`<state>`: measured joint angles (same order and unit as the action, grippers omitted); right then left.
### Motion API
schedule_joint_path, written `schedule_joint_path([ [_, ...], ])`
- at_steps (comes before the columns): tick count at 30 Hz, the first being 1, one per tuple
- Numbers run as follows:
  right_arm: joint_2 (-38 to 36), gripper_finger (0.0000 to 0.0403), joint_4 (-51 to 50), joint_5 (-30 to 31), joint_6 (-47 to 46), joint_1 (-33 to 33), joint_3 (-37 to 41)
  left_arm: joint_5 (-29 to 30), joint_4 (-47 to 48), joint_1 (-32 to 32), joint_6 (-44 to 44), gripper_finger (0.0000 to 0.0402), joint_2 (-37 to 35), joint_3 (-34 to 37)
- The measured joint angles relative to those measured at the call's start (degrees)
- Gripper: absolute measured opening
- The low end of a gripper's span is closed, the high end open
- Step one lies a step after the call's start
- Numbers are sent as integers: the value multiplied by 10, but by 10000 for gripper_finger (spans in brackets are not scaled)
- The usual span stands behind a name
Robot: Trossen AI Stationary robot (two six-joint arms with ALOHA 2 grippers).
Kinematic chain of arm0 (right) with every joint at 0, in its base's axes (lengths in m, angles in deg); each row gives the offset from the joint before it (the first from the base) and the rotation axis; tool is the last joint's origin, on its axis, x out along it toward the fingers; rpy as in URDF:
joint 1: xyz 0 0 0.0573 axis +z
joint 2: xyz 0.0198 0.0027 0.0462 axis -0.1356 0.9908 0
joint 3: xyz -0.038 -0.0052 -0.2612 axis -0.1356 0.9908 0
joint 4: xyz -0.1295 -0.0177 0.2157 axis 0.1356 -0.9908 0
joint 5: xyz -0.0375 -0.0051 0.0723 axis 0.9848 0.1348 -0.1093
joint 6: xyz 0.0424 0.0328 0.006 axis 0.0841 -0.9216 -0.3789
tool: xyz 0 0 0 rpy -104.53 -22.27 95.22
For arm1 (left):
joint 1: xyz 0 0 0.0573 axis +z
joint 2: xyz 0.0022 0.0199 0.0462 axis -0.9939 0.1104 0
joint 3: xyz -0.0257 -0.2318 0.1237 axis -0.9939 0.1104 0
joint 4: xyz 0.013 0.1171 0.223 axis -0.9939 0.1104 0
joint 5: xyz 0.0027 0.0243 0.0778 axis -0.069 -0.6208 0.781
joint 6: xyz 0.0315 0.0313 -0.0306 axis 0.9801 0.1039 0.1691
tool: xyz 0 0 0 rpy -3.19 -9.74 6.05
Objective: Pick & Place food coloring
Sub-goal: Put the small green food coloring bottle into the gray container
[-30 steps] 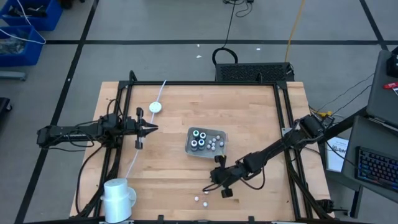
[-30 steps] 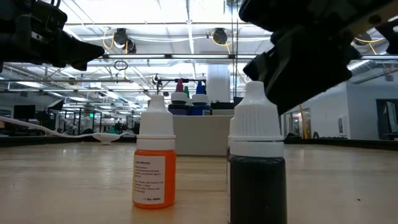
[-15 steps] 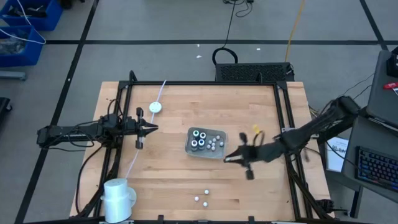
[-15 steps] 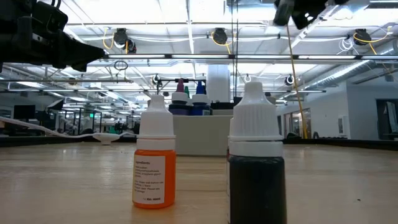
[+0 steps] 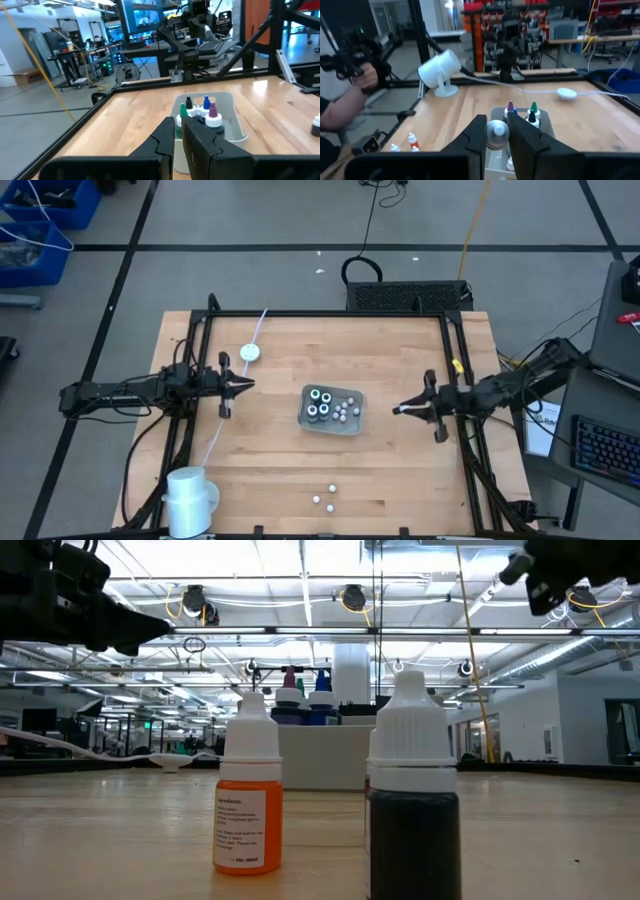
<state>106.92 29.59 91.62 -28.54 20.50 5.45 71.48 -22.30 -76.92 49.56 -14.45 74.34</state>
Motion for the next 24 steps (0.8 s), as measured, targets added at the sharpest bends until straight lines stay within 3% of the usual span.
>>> schedule_joint_path([
  [10,-118,48,-1,16,-6,-18,92,14,0,0,0,42,0,0],
  [24,-123,53,0,15,-15,-20,102,14,2,0,0,42,0,0],
])
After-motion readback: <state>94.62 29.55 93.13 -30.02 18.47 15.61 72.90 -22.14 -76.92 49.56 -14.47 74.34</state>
